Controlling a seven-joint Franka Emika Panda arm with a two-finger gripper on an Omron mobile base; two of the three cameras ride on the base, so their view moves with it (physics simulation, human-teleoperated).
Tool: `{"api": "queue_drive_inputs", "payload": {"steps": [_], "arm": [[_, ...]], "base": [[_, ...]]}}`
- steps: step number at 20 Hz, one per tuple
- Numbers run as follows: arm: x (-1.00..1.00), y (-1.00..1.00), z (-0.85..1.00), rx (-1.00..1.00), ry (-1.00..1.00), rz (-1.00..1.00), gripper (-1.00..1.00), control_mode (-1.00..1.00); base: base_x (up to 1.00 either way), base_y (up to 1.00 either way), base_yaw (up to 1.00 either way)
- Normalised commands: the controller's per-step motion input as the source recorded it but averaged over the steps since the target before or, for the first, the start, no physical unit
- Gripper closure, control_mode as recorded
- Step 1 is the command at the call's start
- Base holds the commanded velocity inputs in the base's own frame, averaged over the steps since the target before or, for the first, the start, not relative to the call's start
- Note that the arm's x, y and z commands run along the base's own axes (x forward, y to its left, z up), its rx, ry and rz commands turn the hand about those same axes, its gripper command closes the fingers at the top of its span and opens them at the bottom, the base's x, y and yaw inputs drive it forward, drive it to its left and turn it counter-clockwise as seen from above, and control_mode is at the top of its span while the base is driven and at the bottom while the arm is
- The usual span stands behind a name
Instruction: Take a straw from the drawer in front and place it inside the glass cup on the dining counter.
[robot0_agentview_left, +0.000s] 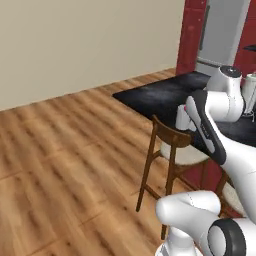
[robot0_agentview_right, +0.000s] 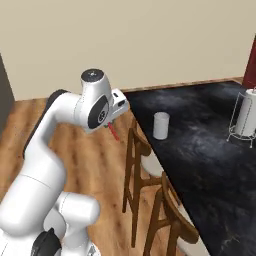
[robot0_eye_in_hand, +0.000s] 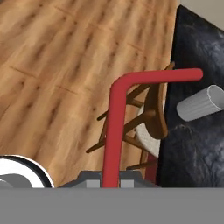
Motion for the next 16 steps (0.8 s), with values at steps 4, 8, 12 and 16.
{"api": "queue_drive_inputs", "payload": {"steps": [4,8,12,16], "arm": [[0.0,0.0,0.0,0.0,0.0,0.0,1.0,1.0],[0.0,0.0,0.0,0.0,0.0,0.0,1.0,1.0],[0.0,0.0,0.0,0.0,0.0,0.0,1.0,1.0],[0.0,0.0,0.0,0.0,0.0,0.0,1.0,1.0]], "base": [[0.02,0.76,-0.54],[0.36,0.91,-0.58],[0.43,1.0,-0.55],[0.37,0.96,-0.54]]}}
